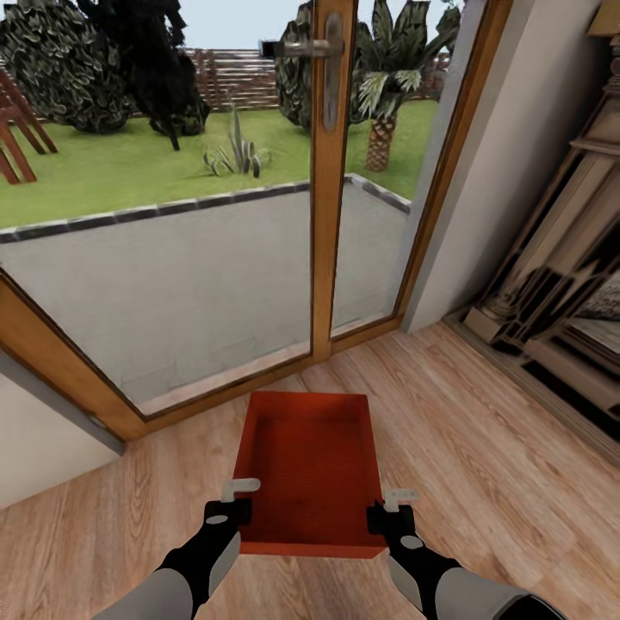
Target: Move the two storage containers from the living room to the garage. In the garage, place one container on the floor and stack the other container on top of it (either order is fine).
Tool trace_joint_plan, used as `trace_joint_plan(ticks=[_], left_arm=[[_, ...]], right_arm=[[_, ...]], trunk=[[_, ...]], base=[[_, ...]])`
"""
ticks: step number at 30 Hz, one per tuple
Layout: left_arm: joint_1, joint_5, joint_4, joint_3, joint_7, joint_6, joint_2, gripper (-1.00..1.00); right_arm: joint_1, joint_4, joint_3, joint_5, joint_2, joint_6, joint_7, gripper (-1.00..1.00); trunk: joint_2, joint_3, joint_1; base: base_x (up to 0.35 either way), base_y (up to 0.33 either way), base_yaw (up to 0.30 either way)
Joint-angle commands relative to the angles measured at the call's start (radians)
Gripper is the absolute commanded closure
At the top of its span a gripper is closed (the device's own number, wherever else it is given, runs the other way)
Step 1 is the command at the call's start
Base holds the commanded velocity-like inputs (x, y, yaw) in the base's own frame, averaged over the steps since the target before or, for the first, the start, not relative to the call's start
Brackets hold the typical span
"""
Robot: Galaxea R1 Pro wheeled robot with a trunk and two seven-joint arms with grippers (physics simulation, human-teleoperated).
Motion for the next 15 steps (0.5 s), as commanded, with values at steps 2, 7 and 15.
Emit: trace_joint_plan(ticks=[2, 7, 15], left_arm=[[0.0, -0.009, -0.004, 0.009, 0.007, 0.004, -0.004, 1.0], [0.0, -0.009, -0.005, 0.009, 0.007, 0.003, -0.004, 1.0], [0.0, -0.009, -0.005, 0.009, 0.007, 0.003, -0.004, 1.0]], right_arm=[[-0.001, 0.003, 0.003, -0.02, 0.0, -0.006, -0.002, 1.0], [-0.001, 0.003, 0.003, -0.02, 0.0, -0.006, -0.002, 1.0], [-0.001, 0.003, 0.002, -0.02, 0.0, -0.008, -0.003, 1.0]], trunk=[[0.014, 0.006, -0.008], [0.049, 0.021, -0.027], [0.105, 0.055, -0.058]], base=[[0.0, 0.0, 0.0], [0.0, 0.0, 0.0], [0.0, 0.0, 0.0]])
